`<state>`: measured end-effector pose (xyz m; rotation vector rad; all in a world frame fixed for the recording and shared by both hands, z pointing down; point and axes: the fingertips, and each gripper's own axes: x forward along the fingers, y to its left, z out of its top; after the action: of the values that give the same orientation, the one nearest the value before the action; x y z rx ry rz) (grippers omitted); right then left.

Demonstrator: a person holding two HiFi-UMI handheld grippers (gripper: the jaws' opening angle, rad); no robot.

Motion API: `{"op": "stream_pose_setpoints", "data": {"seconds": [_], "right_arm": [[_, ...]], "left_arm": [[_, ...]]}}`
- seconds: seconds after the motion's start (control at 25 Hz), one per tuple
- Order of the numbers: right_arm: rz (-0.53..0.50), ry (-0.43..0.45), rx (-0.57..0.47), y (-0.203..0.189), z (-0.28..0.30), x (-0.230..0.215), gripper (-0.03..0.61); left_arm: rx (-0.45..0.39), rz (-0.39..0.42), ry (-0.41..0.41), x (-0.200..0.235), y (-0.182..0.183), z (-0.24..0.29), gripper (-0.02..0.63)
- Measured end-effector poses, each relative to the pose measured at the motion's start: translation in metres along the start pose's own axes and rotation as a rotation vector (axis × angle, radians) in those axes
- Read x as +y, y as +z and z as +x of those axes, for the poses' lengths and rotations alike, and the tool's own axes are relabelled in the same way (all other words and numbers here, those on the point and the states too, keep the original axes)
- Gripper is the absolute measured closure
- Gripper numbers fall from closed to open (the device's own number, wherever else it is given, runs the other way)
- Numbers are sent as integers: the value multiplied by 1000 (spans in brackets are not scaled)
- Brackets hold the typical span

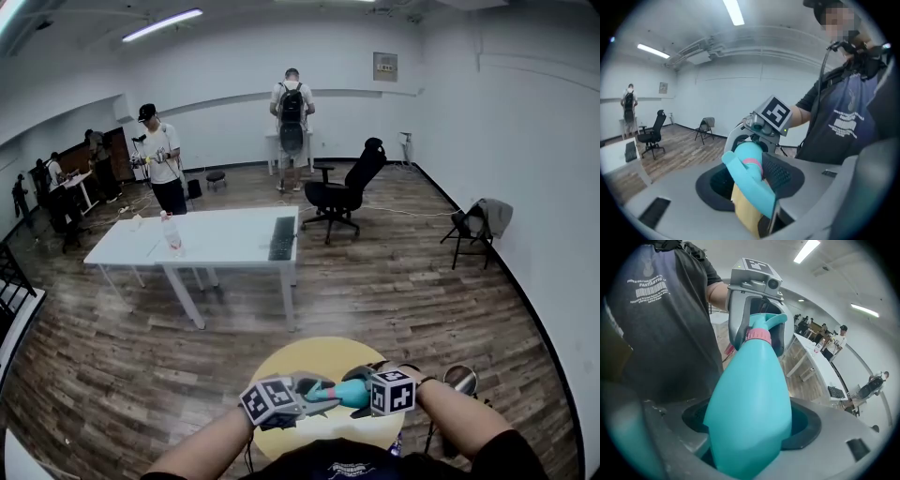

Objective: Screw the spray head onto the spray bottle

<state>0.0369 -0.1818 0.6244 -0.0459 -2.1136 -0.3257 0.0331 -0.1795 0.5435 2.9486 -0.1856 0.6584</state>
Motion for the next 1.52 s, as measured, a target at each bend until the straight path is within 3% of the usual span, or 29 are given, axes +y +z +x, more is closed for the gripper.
{"op": "stream_pose_setpoints", "data": {"seconds": [0.08, 0.2, 0.24, 0.32, 0.44, 0.52, 0.6, 0.64, 0.8, 0.96, 1.12, 1.2, 1.36, 1.52], "right_arm": [[31, -15, 1, -7, 0, -4, 166], [122, -55, 20, -38, -3, -10, 166], [151, -61, 23, -47, -5, -10, 166], [171, -67, 30, -56, -6, -10, 165], [107, -61, 21, -33, 0, -10, 164], [42, -42, 14, -8, 7, -10, 166], [-14, -4, 40, -3, 15, -4, 164], [-22, 24, 41, -5, 17, 2, 165], [-32, 40, 22, -4, 15, 7, 167], [-13, 45, -2, 0, 18, 0, 167], [117, 15, -21, -25, 11, -6, 167], [173, -6, -18, -46, 6, -8, 167], [161, -18, -16, -44, 3, -11, 167], [47, -27, 13, -9, 17, -20, 167]], "left_arm": [[-97, -121, 46, 14, 7, -12, 392], [-285, -363, 109, 48, 9, -55, 267], [-320, -420, 127, 58, 5, -69, 267], [-316, -456, 134, 65, -2, -79, 267], [-186, -371, 62, 44, -3, -48, 267], [-57, -247, 9, 23, -6, -15, 268], [71, -66, -14, 7, -15, 6, 400], [115, 7, -22, 1, -19, 10, 399], [160, 112, -22, -7, -21, 9, 402], [77, 5, 32, 7, -17, 1, 394], [-194, -256, 134, 39, -5, -45, 279], [-252, -333, 169, 52, -9, -70, 279], [-166, -295, 144, 48, -16, -60, 279], [15, -135, 32, 24, -23, -3, 272]]}}
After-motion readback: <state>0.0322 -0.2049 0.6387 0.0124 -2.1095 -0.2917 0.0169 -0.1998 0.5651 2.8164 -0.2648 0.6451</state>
